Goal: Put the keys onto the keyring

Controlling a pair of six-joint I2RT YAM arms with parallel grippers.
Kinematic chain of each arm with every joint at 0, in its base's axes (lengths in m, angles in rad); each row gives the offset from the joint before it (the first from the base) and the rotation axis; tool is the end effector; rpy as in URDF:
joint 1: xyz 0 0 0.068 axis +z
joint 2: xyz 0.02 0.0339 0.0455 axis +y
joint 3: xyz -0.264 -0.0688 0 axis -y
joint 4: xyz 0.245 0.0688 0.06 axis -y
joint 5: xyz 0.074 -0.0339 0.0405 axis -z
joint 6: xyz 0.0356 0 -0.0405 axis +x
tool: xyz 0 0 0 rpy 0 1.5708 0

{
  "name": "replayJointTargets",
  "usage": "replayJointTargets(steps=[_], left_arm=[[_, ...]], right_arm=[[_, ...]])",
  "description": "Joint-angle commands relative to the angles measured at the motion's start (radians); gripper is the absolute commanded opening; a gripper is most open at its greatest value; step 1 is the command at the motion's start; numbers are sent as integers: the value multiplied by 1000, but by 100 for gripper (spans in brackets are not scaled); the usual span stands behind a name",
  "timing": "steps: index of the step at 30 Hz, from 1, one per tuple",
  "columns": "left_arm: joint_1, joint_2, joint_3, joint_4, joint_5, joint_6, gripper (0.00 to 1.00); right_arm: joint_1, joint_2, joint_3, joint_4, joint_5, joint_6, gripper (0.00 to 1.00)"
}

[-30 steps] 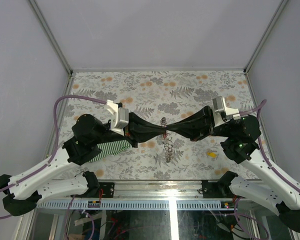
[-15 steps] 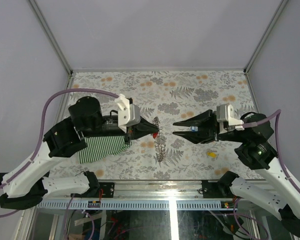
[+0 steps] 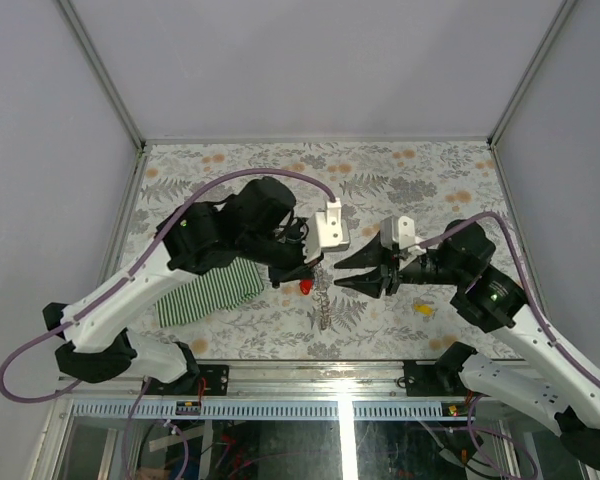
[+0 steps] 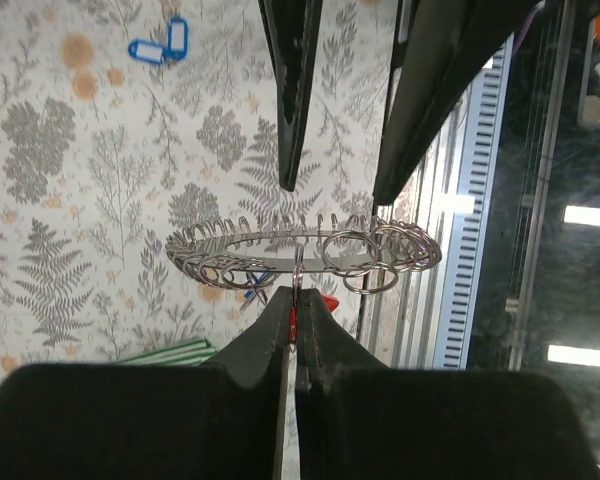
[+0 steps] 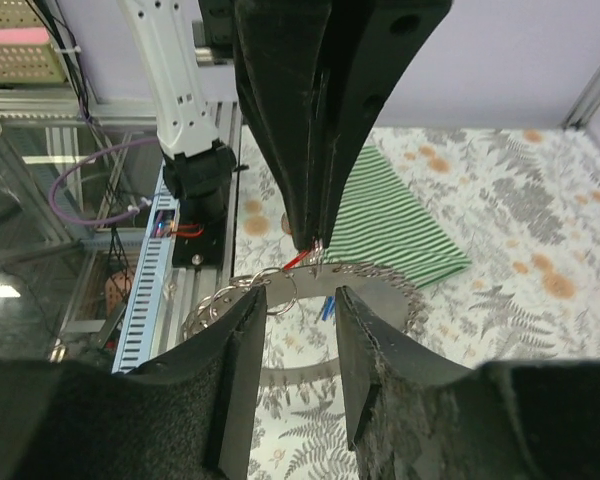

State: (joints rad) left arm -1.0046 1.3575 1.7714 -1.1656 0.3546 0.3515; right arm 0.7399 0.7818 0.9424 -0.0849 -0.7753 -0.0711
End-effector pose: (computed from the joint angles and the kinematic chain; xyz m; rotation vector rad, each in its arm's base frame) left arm 0.1198 -0.2115 0.4517 1.6329 1.7330 -0.7335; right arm 0.1044 0.1290 0.4054 -1.1872 1.1069 1.0988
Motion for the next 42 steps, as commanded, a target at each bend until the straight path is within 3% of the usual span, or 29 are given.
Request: replayJointTargets(steps=[1,9,16,27,42], left_arm=[[-16,51,97,-118,-63,26,0],[-25,62,117,-129,-55,38,0],[-30,51,90,-120,-47,36,0],[-36,39,86,-97,-35,37,0],[-46,46,93,-94,-37,32,0]], right_arm=[[6,6,-63,95,-9,20,40],[4,68,-142,351,-89,153,40],[5,113,-154,471,-118,220,40],[4,157,-162,505,-142,241,31],[5,174,-160,533,-144,256,26]])
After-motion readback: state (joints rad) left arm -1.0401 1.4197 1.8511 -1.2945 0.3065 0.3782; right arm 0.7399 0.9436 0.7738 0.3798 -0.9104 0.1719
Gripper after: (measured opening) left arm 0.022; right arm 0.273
